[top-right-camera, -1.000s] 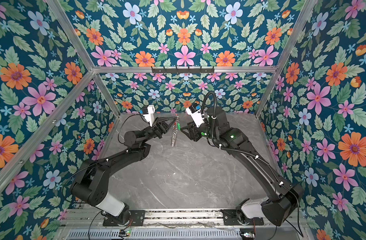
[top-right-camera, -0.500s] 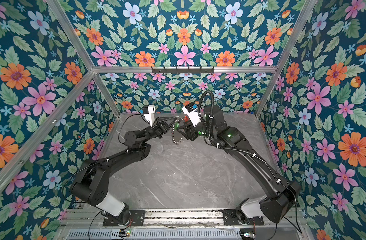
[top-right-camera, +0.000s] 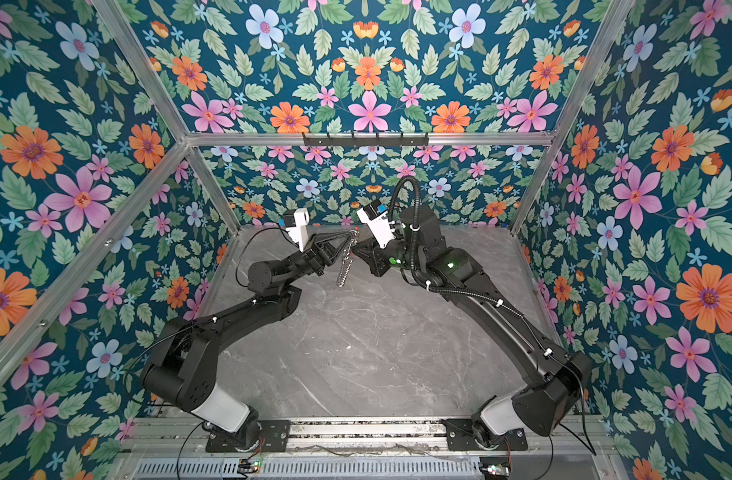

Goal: Put the keys on the keyring

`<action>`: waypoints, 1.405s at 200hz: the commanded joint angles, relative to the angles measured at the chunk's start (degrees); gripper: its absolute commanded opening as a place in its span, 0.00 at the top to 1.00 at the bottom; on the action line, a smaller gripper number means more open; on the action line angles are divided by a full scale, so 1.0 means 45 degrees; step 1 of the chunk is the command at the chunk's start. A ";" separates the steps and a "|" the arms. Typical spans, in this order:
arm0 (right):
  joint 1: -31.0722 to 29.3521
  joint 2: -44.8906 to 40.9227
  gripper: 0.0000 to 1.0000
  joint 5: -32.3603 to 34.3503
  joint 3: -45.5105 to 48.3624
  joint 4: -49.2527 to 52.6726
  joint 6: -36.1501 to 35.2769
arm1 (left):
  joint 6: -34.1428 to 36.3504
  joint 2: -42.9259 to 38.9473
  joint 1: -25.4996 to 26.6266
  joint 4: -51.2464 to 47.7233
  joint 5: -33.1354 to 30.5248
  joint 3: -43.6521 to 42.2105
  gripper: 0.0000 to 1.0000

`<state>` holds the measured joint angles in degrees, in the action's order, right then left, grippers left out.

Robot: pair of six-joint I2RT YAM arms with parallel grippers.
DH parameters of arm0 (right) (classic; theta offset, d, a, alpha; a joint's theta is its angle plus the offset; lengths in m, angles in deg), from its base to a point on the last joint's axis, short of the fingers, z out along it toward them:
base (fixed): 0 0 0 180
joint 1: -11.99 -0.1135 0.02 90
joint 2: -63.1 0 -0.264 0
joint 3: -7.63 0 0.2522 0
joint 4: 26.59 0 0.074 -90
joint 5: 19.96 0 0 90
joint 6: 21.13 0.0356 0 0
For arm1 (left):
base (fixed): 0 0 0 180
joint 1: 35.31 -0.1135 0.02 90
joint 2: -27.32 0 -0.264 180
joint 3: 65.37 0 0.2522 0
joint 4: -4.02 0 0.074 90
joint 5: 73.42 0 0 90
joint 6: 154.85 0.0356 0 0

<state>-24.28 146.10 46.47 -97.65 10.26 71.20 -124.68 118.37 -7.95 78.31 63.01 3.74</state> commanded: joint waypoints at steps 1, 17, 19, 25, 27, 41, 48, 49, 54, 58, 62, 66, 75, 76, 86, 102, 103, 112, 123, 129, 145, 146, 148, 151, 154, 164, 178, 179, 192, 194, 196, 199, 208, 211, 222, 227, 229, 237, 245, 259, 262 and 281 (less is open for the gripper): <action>-0.0002 -0.0267 0.95 0.0292 -0.0003 0.0021 -0.0264 | -0.0063 0.0017 0.0015 0.0676 0.0091 0.0140 1.00; -0.0001 -0.0425 1.00 0.0282 0.0044 0.0348 -0.0342 | -0.0063 0.0054 0.0001 0.0687 0.0077 0.0179 1.00; -0.0010 -0.0453 1.00 0.0288 0.0055 0.0399 -0.0352 | -0.0063 0.0049 -0.0003 0.0687 0.0088 0.0175 1.00; 0.0006 -0.0503 1.00 0.0297 0.0046 0.0556 -0.0394 | -0.0081 0.0048 -0.0004 0.0687 0.0091 0.0180 1.00; 0.0012 -0.0522 1.00 0.0307 0.0056 0.0592 -0.0408 | -0.0082 0.0053 -0.0004 0.0687 0.0091 0.0180 1.00; 0.0012 -0.0678 1.00 0.0468 0.0151 0.0862 -0.0544 | -0.0084 0.0055 -0.0004 0.0687 0.0104 0.0170 1.00; 0.0004 -0.0777 1.00 0.0562 0.0235 0.0959 -0.0625 | -0.0083 0.0045 -0.0004 0.0687 0.0095 0.0151 1.00; 0.0009 -0.0792 1.00 0.0576 0.0258 0.0971 -0.0630 | -0.0083 0.0043 -0.0004 0.0687 0.0103 0.0155 1.00; 0.0002 -0.0854 1.00 0.0653 0.0307 0.1031 -0.0672 | -0.0083 0.0034 -0.0004 0.0680 0.0101 0.0139 1.00; 0.0007 -0.0906 1.00 0.0684 0.0346 0.1052 -0.0701 | -0.0083 0.0022 -0.0004 0.0687 0.0109 0.0119 1.00; 0.0003 -0.0958 1.00 0.0711 0.0390 0.1072 -0.0720 | -0.0083 0.0005 0.0000 0.0687 0.0111 0.0121 1.00; 0.0013 -0.1013 1.00 0.0768 0.0414 0.1127 -0.0730 | -0.0083 0.0016 -0.0004 0.0687 0.0111 0.0121 1.00; 0.0001 -0.1078 1.00 0.0833 0.0470 0.1241 -0.0805 | -0.0083 0.0001 -0.0004 0.0692 0.0110 0.0098 1.00; -0.0003 -0.1089 1.00 0.0839 0.0473 0.1248 -0.0808 | -0.0083 0.0002 -0.0004 0.0689 0.0111 0.0100 1.00; 0.0008 -0.1173 1.00 0.0889 0.0475 0.1335 -0.0868 | -0.0067 -0.0021 -0.0004 0.0682 0.0097 0.0082 1.00; 0.0013 -0.1170 1.00 0.0867 0.0459 0.1416 -0.0909 | -0.0064 -0.0019 -0.0004 0.0687 0.0058 0.0100 1.00; 0.0013 -0.1175 1.00 0.0855 0.0458 0.1423 -0.0909 | -0.0064 -0.0018 -0.0004 0.0687 0.0065 0.0101 1.00; 0.0002 -0.1104 1.00 0.0770 0.0367 0.1492 -0.0895 | -0.0083 -0.0009 -0.0004 0.0687 0.0051 0.0121 1.00; 0.0010 -0.0998 1.00 0.0584 0.0278 0.1550 -0.0849 | -0.0082 -0.0020 -0.0004 0.0687 0.0041 0.0140 1.00; 0.0004 -0.0922 1.00 0.0506 0.0228 0.1550 -0.0816 | -0.0112 -0.0019 0.0000 0.0697 0.0033 0.0160 1.00; 0.0013 -0.0680 1.00 0.0122 0.0031 0.1552 -0.0635 | -0.0102 -0.0033 -0.0004 0.0707 -0.0006 0.0146 1.00; 0.0013 -0.0656 1.00 0.0102 0.0009 0.1550 -0.0635 | -0.0102 -0.0035 -0.0004 0.0707 -0.0006 0.0153 1.00; 0.0009 -0.0628 1.00 0.0053 -0.0031 0.1554 -0.0615 | -0.0112 -0.0032 -0.0004 0.0707 -0.0011 0.0159 1.00; 0.0010 -0.0566 1.00 -0.0036 -0.0086 0.1559 -0.0571 | -0.0103 -0.0041 -0.0002 0.0716 -0.0031 0.0160 1.00; -0.0002 -0.0523 1.00 -0.0113 -0.0114 0.1561 -0.0550 | -0.0114 -0.0052 0.0006 0.0725 -0.0041 0.0160 1.00; 0.0008 -0.0326 1.00 -0.0353 -0.0281 0.1548 -0.0438 | -0.0121 -0.0055 0.0013 0.0763 -0.0064 0.0142 1.00; -0.0015 -0.0080 1.00 -0.0570 -0.0485 0.1550 -0.0330 | -0.0157 -0.0027 0.0020 0.0821 -0.0118 0.0122 1.00; -0.0020 -0.0063 1.00 -0.0586 -0.0493 0.1559 -0.0326 | -0.0149 -0.0022 0.0008 0.0823 -0.0121 0.0122 1.00; -0.0019 0.0103 1.00 -0.0688 -0.0682 0.1585 -0.0273 | -0.0191 -0.0011 0.0015 0.0899 -0.0121 0.0112 1.00; -0.0024 0.0123 1.00 -0.0696 -0.0693 0.1587 -0.0266 | -0.0198 -0.0001 0.0015 0.0916 -0.0113 0.0109 1.00; -0.0025 0.0147 1.00 -0.0718 -0.0705 0.1587 -0.0264 | -0.0199 0.0001 0.0015 0.0930 -0.0121 0.0118 1.00; -0.0026 0.0158 1.00 -0.0719 -0.0741 0.1604 -0.0263 | -0.0202 0.0019 0.0015 0.0940 -0.0121 0.0118 1.00; -0.0023 0.0179 1.00 -0.0709 -0.0790 0.1645 -0.0263 | -0.0219 0.0017 0.0015 0.0975 -0.0105 0.0121 1.00; 0.0004 0.0159 1.00 -0.0697 -0.0793 0.1660 -0.0263 | -0.0229 0.0036 0.0020 0.0979 -0.0109 0.0119 1.00; -0.0020 0.0077 0.98 -0.0603 -0.0764 0.1661 -0.0297 | -0.0234 0.0060 0.0015 0.1046 -0.0126 0.0121 1.00; -0.0025 0.0037 0.93 -0.0521 -0.0757 0.1690 -0.0336 | -0.0248 0.0063 0.0015 0.1067 -0.0130 0.0121 1.00; -0.0026 0.0009 0.90 -0.0484 -0.0755 0.1696 -0.0340 | -0.0256 0.0061 0.0015 0.1075 -0.0125 0.0116 1.00; -0.0023 -0.0091 0.77 -0.0330 -0.0717 0.1755 -0.0414 | -0.0287 0.0098 0.0025 0.1131 -0.0126 0.0110 1.00; 0.0012 -0.0210 0.68 -0.0085 -0.0694 0.1841 -0.0485 | -0.0312 0.0155 0.0015 0.1173 -0.0128 0.0127 1.00; 0.0017 -0.0470 0.63 0.0450 -0.0643 0.2011 -0.0672 | -0.0355 0.0158 0.0015 0.1195 -0.0119 0.0141 1.00; 0.0024 -0.0522 0.63 0.0511 -0.0619 0.2033 -0.0710 | -0.0356 0.0161 0.0015 0.1195 -0.0116 0.0141 1.00; 0.0232 -0.0862 0.62 0.0502 -0.0579 0.2064 -0.0735 | -0.0358 0.0162 0.0015 0.1199 -0.0101 0.0131 1.00</action>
<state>-23.99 143.78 46.73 -100.23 19.18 69.23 -125.97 119.17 -7.91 80.30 63.04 4.05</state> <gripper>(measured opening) 0.377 0.050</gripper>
